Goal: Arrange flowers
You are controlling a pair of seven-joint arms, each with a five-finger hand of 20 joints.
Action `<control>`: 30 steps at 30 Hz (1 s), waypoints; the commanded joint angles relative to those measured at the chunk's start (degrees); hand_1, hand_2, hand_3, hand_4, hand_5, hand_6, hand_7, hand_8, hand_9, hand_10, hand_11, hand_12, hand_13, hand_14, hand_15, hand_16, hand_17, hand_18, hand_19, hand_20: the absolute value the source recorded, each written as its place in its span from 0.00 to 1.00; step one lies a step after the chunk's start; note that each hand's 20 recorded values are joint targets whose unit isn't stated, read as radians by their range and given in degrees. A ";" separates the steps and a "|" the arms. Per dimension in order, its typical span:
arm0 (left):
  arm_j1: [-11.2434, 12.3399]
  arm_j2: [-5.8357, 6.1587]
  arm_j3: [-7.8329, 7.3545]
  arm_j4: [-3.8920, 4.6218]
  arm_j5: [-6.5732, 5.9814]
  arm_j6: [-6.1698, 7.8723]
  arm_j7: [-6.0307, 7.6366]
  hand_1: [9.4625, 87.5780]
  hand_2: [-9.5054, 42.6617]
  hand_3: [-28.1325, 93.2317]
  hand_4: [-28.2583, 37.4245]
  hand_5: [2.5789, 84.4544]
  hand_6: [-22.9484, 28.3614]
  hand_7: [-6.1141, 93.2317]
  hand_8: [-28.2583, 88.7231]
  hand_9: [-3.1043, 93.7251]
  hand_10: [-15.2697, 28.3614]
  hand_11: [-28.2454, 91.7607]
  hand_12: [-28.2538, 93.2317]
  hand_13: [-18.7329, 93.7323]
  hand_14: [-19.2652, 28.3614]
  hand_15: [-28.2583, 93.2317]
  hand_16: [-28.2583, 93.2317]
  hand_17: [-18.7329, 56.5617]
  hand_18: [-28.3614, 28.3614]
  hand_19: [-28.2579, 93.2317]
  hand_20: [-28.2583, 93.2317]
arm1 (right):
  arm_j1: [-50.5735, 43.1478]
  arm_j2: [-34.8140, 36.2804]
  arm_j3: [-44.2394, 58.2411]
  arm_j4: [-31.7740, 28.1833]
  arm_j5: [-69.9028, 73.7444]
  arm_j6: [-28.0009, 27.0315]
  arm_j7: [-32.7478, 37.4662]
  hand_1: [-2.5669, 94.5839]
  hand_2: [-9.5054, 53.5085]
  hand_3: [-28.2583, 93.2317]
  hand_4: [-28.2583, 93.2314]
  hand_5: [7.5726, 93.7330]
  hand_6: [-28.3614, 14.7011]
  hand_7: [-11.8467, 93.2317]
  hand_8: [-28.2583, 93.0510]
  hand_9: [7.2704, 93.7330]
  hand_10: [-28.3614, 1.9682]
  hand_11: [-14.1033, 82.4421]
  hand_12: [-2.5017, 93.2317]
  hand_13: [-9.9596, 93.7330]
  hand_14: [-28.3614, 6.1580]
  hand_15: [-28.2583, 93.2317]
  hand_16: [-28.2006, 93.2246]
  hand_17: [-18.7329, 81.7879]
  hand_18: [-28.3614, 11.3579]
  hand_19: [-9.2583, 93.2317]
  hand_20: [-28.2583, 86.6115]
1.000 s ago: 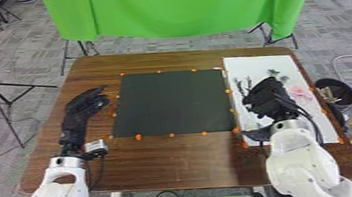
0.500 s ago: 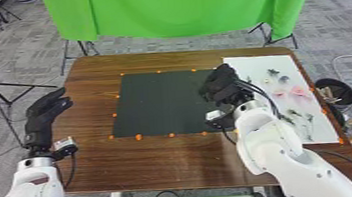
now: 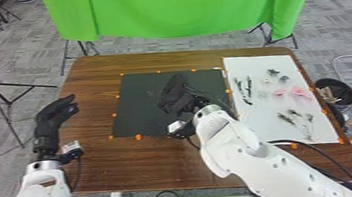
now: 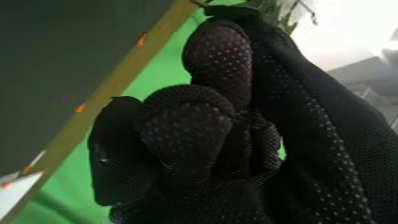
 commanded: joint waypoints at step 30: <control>-4.31 -4.22 9.22 2.50 1.13 -3.78 -0.92 0.35 0.02 0.82 0.20 0.63 0.37 0.29 0.14 0.55 0.61 0.44 0.34 0.55 0.72 0.43 0.23 0.41 0.71 0.32 0.40 | 8.43 -3.99 -17.22 7.65 15.32 21.50 3.59 0.53 0.00 0.81 0.30 0.75 0.68 0.51 0.32 1.00 0.69 0.50 0.22 1.00 0.89 0.69 0.34 0.97 0.64 0.82 0.56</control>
